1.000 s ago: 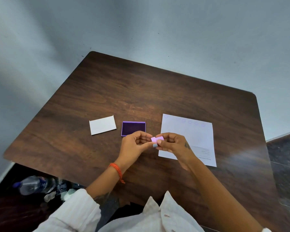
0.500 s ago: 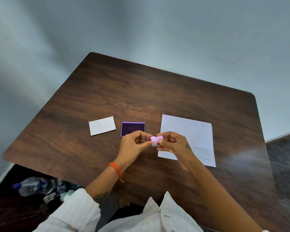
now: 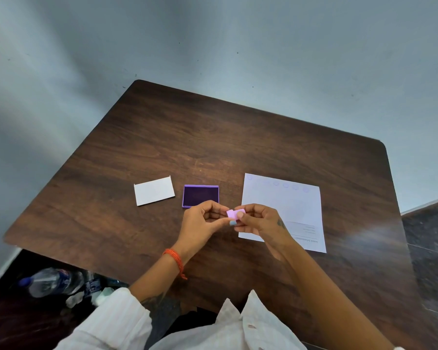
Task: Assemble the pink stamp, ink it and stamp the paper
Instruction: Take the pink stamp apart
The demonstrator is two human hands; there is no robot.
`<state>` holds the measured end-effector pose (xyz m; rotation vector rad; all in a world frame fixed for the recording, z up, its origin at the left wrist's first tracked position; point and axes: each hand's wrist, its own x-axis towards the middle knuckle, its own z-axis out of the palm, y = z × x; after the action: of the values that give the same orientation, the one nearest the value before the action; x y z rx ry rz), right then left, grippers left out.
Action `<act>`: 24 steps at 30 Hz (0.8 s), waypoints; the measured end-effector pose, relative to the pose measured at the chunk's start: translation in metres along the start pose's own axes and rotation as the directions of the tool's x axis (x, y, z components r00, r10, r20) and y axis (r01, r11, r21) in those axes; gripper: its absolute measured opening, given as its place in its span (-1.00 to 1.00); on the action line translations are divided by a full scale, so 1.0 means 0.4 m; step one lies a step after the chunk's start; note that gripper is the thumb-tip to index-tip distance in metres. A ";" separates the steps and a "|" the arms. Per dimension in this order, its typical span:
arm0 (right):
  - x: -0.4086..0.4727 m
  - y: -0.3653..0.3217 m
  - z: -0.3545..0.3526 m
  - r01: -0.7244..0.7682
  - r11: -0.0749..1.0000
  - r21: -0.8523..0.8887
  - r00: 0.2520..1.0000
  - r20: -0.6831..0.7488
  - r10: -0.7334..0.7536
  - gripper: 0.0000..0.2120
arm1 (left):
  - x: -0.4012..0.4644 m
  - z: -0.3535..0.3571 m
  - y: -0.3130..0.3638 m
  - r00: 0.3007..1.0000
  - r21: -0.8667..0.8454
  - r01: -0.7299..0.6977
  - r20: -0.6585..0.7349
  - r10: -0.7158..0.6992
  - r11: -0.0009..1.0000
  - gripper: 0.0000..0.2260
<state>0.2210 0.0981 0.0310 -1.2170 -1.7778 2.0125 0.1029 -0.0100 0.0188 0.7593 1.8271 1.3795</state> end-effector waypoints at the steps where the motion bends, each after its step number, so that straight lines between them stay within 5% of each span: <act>1: 0.001 0.002 0.000 -0.013 1.000 0.000 1.000 -0.005 0.013 -0.89 | 0.000 0.001 -0.001 1.000 0.013 -0.002 -0.003 0.002 1.000 -0.82; 7: 0.002 0.008 0.001 -0.061 0.997 0.049 0.998 -0.014 0.062 -0.74 | 0.004 0.002 -0.004 1.000 0.028 -0.002 -0.005 0.002 1.000 -0.82; 17: 0.014 0.021 0.008 -0.114 0.993 0.008 0.993 -0.024 0.114 -0.81 | 0.008 0.003 -0.020 1.000 0.051 0.003 0.014 -0.004 0.999 -0.77; 24: 0.050 0.033 0.021 0.047 0.900 -0.434 0.938 -0.290 -0.189 -0.74 | 0.009 -0.024 -0.052 0.995 0.154 0.018 -0.095 -0.004 0.988 -0.59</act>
<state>0.2073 0.1009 0.0096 -1.4134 -2.1102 1.2960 0.0922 -0.0176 -0.0003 0.7731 2.0281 1.2967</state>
